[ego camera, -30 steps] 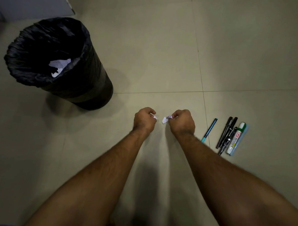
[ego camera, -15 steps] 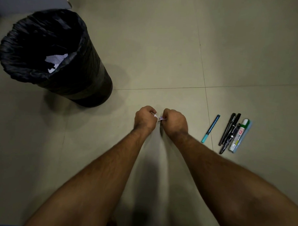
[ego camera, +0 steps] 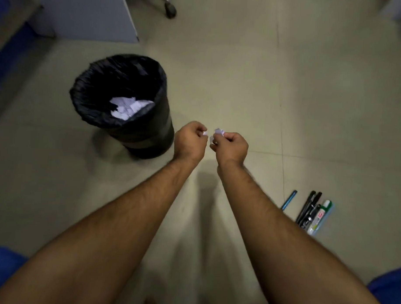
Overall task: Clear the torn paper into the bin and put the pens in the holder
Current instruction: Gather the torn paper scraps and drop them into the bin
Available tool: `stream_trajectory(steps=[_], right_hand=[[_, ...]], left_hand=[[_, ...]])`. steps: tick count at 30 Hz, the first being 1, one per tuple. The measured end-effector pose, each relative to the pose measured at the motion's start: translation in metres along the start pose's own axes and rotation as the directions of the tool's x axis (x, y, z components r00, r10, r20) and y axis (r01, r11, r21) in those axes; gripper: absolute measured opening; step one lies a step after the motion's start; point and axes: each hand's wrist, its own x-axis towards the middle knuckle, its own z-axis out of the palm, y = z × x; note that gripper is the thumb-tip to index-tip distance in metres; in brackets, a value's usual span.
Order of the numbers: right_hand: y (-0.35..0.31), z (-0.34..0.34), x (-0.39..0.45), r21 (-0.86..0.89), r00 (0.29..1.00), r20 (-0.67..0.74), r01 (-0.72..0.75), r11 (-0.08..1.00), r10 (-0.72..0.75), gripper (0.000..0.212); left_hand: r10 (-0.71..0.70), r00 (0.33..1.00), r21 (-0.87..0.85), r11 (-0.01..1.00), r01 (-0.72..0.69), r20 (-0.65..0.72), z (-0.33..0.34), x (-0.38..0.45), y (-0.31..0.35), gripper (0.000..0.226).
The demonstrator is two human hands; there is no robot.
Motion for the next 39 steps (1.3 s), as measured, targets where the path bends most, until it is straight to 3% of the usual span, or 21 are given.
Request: stream_trajectory(steps=[4, 8, 10, 13, 15, 17, 22, 25, 28, 31, 33, 35, 36, 39], right_hand=[[-0.052, 0.075, -0.028, 0.068, 0.991, 0.122, 0.048, 0.997, -0.056, 0.017], [-0.069, 0.141, -0.05, -0.119, 0.968, 0.17, 0.207, 0.971, -0.185, 0.023], [-0.071, 0.163, -0.058, -0.256, 0.944, 0.221, 0.298, 0.919, -0.245, 0.021], [-0.069, 0.181, -0.065, -0.509, 0.868, 0.422, 0.465, 0.724, -0.261, 0.013], [-0.068, 0.186, -0.067, -0.608, 0.828, 0.501, 0.544, 0.578, -0.253, 0.034], [-0.068, 0.185, -0.069, -0.644, 0.811, 0.506, 0.582, 0.496, -0.295, 0.046], [-0.057, 0.175, -0.076, -0.624, 0.734, 0.572, 0.679, 0.387, -0.366, 0.036], [-0.05, 0.173, -0.077, -0.582, 0.704, 0.582, 0.71, 0.397, -0.406, 0.046], [-0.038, 0.165, -0.075, -0.6, 0.705, 0.46, 0.695, 0.397, -0.54, 0.044], [-0.025, 0.16, -0.077, -0.59, 0.77, 0.31, 0.616, 0.522, -0.558, 0.039], [-0.02, 0.161, -0.077, -0.521, 0.864, 0.199, 0.492, 0.698, -0.462, 0.055], [-0.02, 0.164, -0.078, -0.424, 0.965, 0.087, 0.262, 0.867, -0.249, 0.066], [-0.02, 0.167, -0.08, -0.374, 0.982, 0.087, 0.188, 0.908, -0.168, 0.061], [-0.016, 0.178, -0.088, -0.296, 0.986, 0.149, 0.117, 0.948, -0.075, 0.04]], left_hand=[[0.124, 0.957, -0.066, 0.987, -0.145, -0.261, -0.077, 0.027, 0.045, 0.01], [0.104, 0.911, -0.01, 0.993, -0.118, -0.399, -0.14, 0.057, 0.048, 0.007], [0.077, 0.922, 0.049, 0.997, -0.063, -0.378, -0.164, 0.068, 0.038, 0.009], [0.037, 0.964, 0.13, 0.992, -0.003, -0.262, -0.188, 0.077, 0.017, 0.021], [-0.01, 0.964, 0.201, 0.977, 0.066, -0.266, -0.199, 0.081, 0.008, 0.031], [-0.051, 0.945, 0.313, 0.937, 0.158, -0.324, -0.208, 0.085, 0.002, 0.036], [-0.05, 0.947, 0.494, 0.844, 0.209, -0.316, -0.211, 0.077, -0.013, 0.037], [-0.017, 0.941, 0.506, 0.84, 0.196, -0.337, -0.21, 0.074, -0.014, 0.037], [-0.042, 0.931, 0.496, 0.837, 0.232, -0.363, -0.211, 0.069, -0.017, 0.033], [-0.021, 0.94, 0.513, 0.834, 0.204, -0.339, -0.209, 0.064, -0.023, 0.032], [-0.039, 0.921, 0.455, 0.861, 0.228, -0.388, -0.208, 0.061, -0.024, 0.035], [-0.187, 0.866, 0.28, 0.897, 0.344, -0.464, -0.21, 0.056, -0.024, 0.041], [-0.312, 0.831, 0.151, 0.895, 0.42, -0.461, -0.212, 0.052, -0.023, 0.044], [-0.62, 0.742, -0.338, 0.776, 0.533, -0.254, -0.22, 0.045, -0.022, 0.033]])
